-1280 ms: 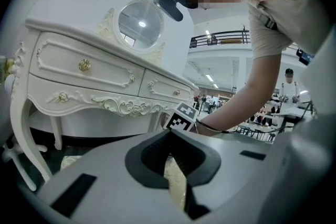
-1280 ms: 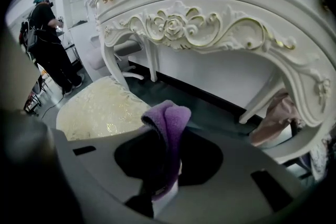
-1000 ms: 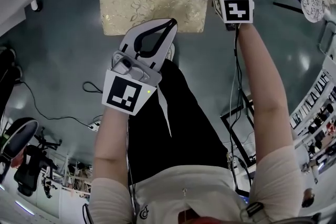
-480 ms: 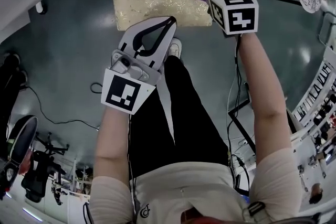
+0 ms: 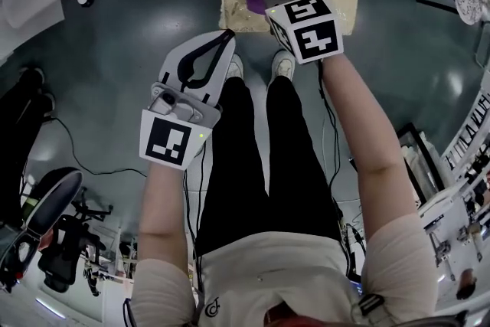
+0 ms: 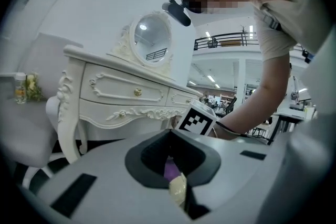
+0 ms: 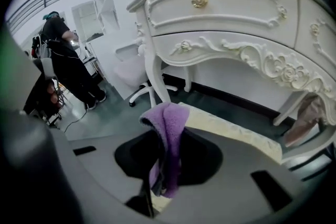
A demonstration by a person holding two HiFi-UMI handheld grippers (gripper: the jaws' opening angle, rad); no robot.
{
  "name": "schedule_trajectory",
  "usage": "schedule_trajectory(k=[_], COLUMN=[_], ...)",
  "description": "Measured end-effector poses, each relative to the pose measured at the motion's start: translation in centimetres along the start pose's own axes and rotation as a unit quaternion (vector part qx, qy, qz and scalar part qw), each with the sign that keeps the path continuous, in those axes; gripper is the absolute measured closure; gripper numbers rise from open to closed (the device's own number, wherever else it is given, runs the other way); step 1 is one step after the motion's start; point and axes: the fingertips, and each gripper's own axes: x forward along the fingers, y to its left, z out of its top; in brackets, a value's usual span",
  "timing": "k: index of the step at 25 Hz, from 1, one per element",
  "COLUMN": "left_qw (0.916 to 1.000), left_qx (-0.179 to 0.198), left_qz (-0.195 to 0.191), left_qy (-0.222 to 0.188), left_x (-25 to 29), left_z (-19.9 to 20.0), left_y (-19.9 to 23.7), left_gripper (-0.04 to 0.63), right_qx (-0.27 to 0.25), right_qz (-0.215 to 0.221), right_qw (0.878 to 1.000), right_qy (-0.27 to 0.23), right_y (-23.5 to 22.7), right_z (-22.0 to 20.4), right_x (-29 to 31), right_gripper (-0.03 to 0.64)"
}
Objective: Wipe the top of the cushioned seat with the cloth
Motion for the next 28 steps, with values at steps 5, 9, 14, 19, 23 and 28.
schedule_trajectory(k=[5, 9, 14, 19, 23, 28], left_qw=[0.9997, 0.9996, 0.999, 0.9994, 0.9995, 0.9995], left_qx=[0.005, -0.007, -0.022, -0.026, -0.013, -0.019], left_qz=[0.026, 0.029, 0.039, 0.023, 0.012, 0.014], left_qy=[0.002, -0.002, 0.006, 0.01, 0.025, 0.02], left_x=[-3.0, -3.8, -3.3, -1.1, 0.6, 2.1], left_z=[-0.7, -1.2, -2.8, -3.3, -3.4, -2.9], left_y=[3.3, 4.5, 4.9, 3.3, 1.5, -0.2], left_gripper=[0.583, 0.583, 0.583, 0.583, 0.583, 0.583], right_qx=[0.007, 0.026, 0.046, 0.038, 0.033, 0.022], right_qz=[0.015, 0.014, -0.006, 0.003, -0.006, -0.026], right_qw=[1.0, 0.999, 0.998, 0.998, 0.997, 0.997], right_qy=[0.006, 0.024, 0.046, 0.053, 0.063, 0.074], right_y=[3.8, 4.4, 3.1, 1.5, -0.5, -3.4], right_z=[1.0, 0.6, -1.1, -1.9, -2.9, -4.4], right_x=[3.4, 5.3, 6.3, 5.7, 4.8, 3.4], right_gripper=[0.532, 0.532, 0.532, 0.531, 0.529, 0.53])
